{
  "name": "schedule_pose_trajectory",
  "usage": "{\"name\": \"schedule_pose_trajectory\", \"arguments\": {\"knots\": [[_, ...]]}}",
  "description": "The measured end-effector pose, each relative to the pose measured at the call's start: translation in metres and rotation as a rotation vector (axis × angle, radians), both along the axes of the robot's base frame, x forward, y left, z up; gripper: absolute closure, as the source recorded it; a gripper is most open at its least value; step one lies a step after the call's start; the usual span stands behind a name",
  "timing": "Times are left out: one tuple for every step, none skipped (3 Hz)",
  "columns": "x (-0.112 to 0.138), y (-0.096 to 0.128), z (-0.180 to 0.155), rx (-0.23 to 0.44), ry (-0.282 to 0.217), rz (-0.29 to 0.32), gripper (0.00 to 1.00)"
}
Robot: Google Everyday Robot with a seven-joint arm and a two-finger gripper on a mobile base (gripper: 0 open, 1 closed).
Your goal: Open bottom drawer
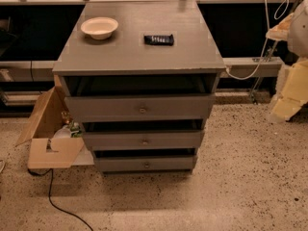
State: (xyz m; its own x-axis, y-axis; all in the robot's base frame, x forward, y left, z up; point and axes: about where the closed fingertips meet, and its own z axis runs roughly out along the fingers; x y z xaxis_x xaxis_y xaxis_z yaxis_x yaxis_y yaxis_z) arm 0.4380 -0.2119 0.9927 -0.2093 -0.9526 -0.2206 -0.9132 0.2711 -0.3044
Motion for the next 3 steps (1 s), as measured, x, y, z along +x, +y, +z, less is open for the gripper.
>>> {"name": "schedule_pose_trajectory", "arguments": {"knots": [[0.001,0.0,-0.003,0.002,-0.001,-0.003,0.0],[0.007,0.001,-0.032,0.035,0.016,-0.002,0.0],[0.016,0.004,-0.087,0.096,0.047,-0.001,0.0]]}}
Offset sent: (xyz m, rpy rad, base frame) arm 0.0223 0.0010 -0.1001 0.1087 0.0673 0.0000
